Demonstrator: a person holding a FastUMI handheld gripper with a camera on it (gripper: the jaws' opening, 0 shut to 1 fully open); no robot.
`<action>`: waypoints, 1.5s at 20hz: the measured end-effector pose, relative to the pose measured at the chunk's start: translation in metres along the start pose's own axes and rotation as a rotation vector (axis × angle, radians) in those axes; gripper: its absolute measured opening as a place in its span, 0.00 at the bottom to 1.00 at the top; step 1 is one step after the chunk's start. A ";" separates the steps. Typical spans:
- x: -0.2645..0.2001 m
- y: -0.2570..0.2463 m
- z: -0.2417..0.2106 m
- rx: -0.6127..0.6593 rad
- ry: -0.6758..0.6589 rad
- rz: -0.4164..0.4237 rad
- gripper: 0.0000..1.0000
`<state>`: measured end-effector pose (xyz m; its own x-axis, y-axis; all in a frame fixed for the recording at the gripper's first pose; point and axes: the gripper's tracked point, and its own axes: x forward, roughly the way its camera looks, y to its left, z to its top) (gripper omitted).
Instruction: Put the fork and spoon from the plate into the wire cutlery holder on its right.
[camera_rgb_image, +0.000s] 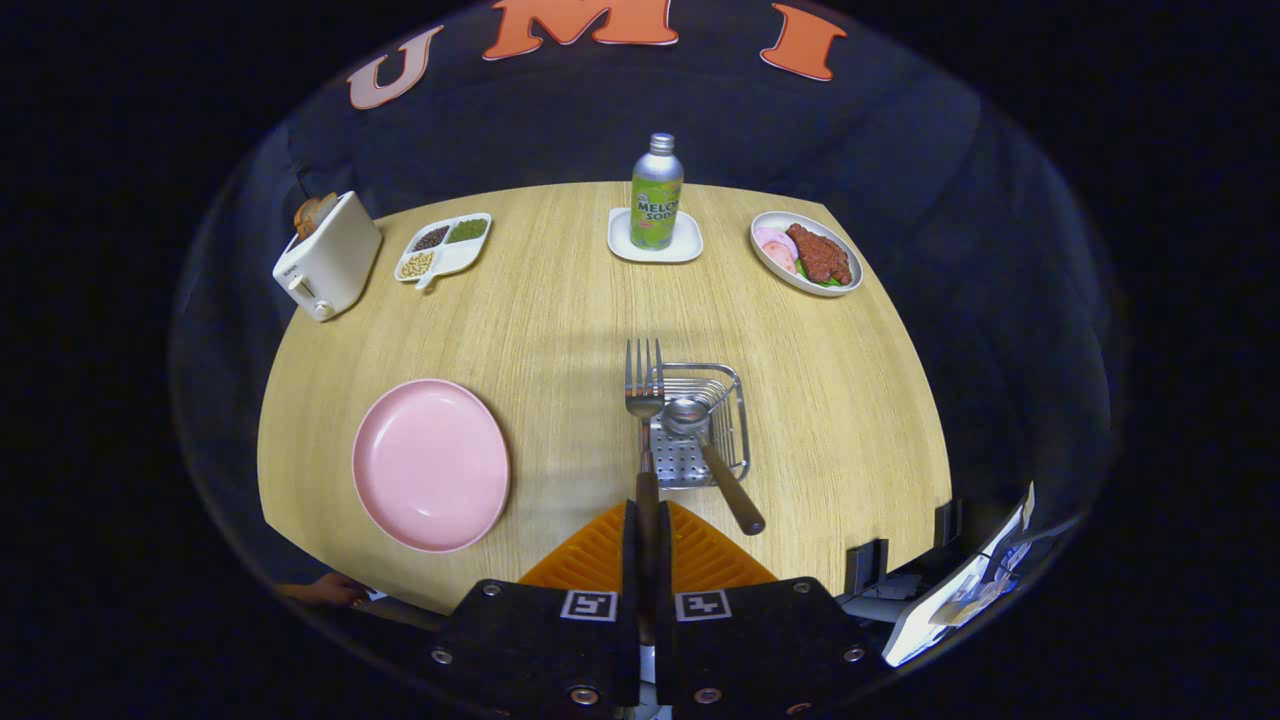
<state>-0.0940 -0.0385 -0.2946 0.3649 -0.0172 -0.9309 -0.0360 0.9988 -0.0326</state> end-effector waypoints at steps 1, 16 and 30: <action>0.002 -0.006 -0.002 -0.001 0.010 -0.004 0.07; 0.027 -0.016 0.009 -0.062 0.118 0.020 0.11; 0.002 -0.025 0.073 0.017 -0.171 0.006 0.29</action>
<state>-0.0246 -0.0603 -0.2687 0.5177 -0.0044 -0.8556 -0.0236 0.9995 -0.0194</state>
